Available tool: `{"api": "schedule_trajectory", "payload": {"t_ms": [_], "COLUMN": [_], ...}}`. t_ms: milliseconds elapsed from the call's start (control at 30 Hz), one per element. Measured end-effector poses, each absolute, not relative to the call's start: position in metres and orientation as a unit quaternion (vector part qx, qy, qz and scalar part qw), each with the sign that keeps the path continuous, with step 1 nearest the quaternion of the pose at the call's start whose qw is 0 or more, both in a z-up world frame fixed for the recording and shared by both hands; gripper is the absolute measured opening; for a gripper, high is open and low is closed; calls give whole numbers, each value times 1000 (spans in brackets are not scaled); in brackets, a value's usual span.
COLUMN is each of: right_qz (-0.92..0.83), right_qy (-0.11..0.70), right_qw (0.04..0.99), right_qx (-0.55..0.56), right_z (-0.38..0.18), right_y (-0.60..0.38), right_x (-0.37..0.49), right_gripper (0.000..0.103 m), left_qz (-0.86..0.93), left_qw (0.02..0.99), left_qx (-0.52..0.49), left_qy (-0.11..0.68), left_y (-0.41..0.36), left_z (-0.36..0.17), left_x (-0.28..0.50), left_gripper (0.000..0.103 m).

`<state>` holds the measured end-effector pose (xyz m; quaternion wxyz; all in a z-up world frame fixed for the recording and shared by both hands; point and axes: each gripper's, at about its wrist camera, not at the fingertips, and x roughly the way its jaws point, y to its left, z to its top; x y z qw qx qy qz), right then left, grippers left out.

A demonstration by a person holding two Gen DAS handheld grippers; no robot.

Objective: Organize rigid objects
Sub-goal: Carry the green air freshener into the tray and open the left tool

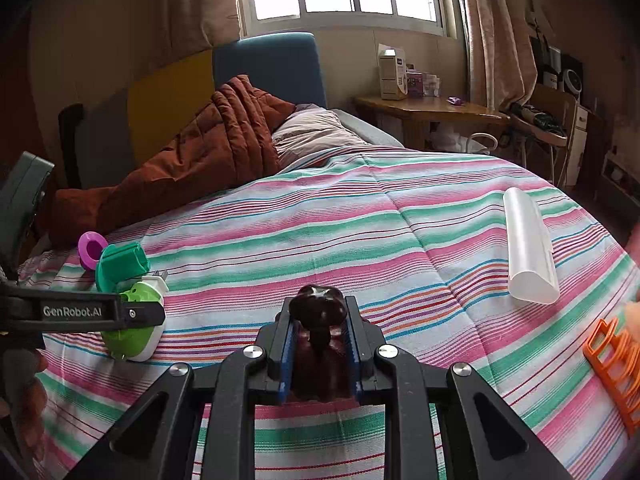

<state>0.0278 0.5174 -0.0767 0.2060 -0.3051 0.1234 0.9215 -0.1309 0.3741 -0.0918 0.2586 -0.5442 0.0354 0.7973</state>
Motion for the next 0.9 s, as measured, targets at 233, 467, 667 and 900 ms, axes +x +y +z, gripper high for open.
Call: {"api": "schedule_trajectory", "payload": {"t_ms": [233, 467, 667, 900], "right_qz": [921, 921, 920, 920], "right_qy": [120, 111, 104, 98], "right_qw": [208, 213, 216, 219], "right_qx": [-306, -308, -311, -311], "right_z": [-77, -77, -77, -77], "right_y": [516, 513, 511, 509], "right_x": [27, 25, 23, 23], "right_gripper": [22, 22, 22, 22], "left_qz": [813, 808, 814, 818], "left_qw": [262, 268, 302, 319], "left_qx": [-517, -524, -495, -479], "left_qy": [49, 14, 25, 21], "left_y": [355, 323, 304, 255], "left_z": [-91, -78, -53, -34], "left_x": [-115, -89, -58, -33], "left_gripper": [53, 53, 53, 53]}}
